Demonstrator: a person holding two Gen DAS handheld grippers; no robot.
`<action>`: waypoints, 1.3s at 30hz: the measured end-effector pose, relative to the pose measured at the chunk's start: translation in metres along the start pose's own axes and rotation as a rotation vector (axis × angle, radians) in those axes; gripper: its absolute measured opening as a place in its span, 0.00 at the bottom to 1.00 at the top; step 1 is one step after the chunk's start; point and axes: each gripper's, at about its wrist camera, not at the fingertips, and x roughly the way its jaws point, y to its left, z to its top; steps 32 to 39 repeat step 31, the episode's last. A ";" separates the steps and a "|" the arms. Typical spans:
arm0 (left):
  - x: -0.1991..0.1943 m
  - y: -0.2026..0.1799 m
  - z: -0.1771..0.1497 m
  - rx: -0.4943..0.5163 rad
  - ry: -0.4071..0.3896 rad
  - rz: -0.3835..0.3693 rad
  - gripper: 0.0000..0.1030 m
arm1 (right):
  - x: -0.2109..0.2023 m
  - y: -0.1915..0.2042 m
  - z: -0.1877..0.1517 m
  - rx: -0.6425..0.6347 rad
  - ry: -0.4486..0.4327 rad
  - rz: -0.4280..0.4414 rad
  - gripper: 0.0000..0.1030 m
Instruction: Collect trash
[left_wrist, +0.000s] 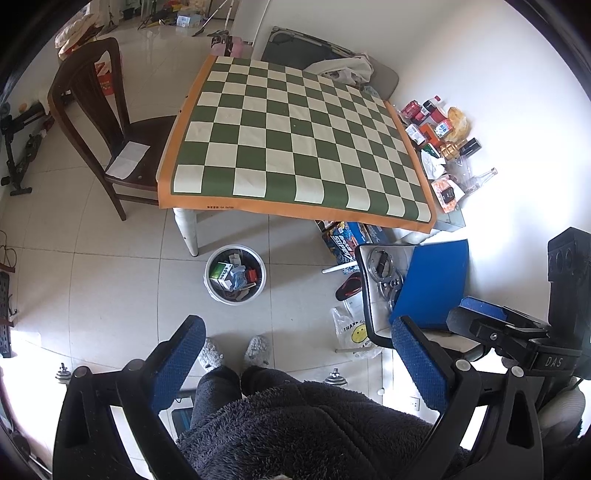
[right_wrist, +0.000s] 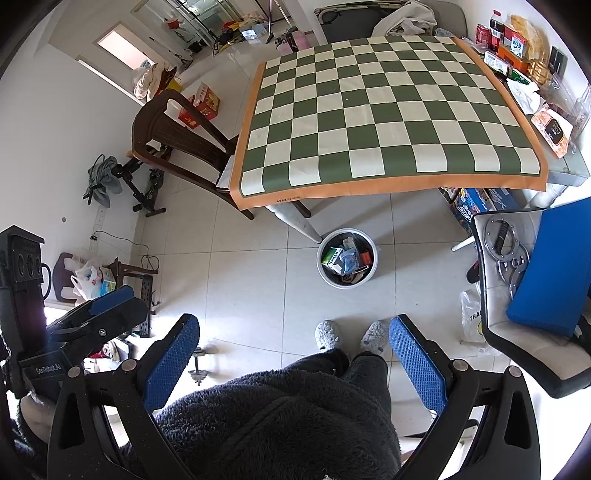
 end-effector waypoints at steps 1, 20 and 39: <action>0.001 0.000 -0.001 -0.003 0.001 0.001 1.00 | 0.000 0.000 0.000 -0.001 0.000 0.000 1.00; -0.001 0.001 -0.003 0.000 -0.001 0.001 1.00 | -0.002 0.001 0.001 -0.004 -0.003 0.004 1.00; -0.003 0.003 0.002 0.009 -0.007 0.001 1.00 | 0.000 0.005 0.002 0.001 -0.002 0.003 1.00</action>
